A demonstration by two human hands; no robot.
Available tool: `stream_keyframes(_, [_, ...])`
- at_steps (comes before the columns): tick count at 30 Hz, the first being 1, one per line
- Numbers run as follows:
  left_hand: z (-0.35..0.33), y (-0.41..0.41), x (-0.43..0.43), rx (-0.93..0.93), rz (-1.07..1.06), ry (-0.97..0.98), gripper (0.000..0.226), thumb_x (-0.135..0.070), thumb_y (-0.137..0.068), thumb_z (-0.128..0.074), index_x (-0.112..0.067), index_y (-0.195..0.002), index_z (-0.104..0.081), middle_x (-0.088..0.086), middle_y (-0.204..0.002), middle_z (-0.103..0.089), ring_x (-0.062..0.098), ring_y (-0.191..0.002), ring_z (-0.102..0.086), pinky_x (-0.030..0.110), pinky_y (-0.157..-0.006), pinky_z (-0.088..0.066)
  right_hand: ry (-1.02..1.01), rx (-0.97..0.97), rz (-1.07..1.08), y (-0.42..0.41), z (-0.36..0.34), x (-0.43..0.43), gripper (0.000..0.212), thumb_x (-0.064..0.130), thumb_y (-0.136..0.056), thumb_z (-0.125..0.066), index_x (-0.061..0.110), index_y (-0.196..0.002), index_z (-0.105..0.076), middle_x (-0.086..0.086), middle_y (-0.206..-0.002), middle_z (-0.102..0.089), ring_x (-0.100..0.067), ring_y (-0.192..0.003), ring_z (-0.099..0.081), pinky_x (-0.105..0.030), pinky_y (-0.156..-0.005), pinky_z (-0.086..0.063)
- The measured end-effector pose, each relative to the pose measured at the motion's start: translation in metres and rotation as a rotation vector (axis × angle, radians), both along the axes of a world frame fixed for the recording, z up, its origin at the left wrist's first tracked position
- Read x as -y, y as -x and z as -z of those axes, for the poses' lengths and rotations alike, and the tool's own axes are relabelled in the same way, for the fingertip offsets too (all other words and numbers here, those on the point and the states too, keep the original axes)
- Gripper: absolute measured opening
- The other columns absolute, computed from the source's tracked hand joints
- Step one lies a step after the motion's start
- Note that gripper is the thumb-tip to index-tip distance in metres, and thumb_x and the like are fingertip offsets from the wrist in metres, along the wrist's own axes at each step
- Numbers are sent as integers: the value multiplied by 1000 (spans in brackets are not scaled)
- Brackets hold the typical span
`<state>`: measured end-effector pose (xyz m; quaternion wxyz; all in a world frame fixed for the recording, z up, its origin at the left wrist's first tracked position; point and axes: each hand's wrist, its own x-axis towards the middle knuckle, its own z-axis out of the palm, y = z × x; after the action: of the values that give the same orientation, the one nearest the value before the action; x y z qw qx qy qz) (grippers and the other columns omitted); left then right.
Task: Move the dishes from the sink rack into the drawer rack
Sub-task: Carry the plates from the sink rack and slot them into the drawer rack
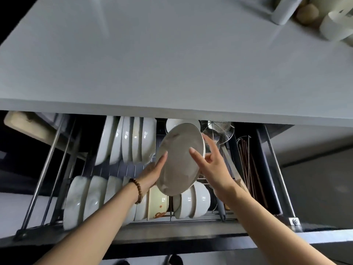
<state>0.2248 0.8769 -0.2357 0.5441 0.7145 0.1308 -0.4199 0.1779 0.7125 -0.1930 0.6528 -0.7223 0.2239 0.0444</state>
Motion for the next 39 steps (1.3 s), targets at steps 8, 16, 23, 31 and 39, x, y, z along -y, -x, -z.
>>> stream_keyframes(8, [24,-17,2,-65,-107,28,76,-82,-47,-41,-20,-90,-53,8,-101,-65,32,-106,-62,47,-97,-49,92,62,-52,-28,22,-10,56,21,-89,-64,26,-139,-39,9,-61,-63,4,-50,-57,-7,-46,-40])
stream_keyframes(16, [44,-24,5,-74,-229,187,43,-53,-85,-46,-17,-108,-44,1,-96,-59,17,-85,-58,30,-72,-49,364,54,-108,-57,51,-31,72,72,-67,-55,47,-133,-36,-3,-82,-48,-10,-68,-43,-25,-67,-39])
stream_keyframes(23, [44,-28,1,-105,-252,248,24,-45,-88,-51,-20,-88,-49,-2,-86,-59,10,-78,-55,37,-83,-49,482,-50,-106,-73,58,-46,59,65,-75,-54,51,-129,-34,-11,-103,-64,-21,-73,-64,-36,-71,-54])
stream_keyframes(31, [39,-28,-26,-64,3,240,55,-58,-83,-38,-27,-127,-49,3,-133,-54,21,-122,-51,41,-108,-32,526,-110,-111,-83,57,-55,59,58,-83,-56,42,-136,-36,-13,-113,-61,-16,-67,-58,-27,-63,-45])
stream_keyframes(39, [30,-22,-40,237,166,281,25,-12,-79,-70,-31,-95,-68,-12,-85,-74,5,-85,-69,21,-74,-56,487,-144,-97,-92,51,-61,68,60,-78,-62,42,-138,-35,-5,-118,-56,-16,-81,-62,-36,-83,-53])
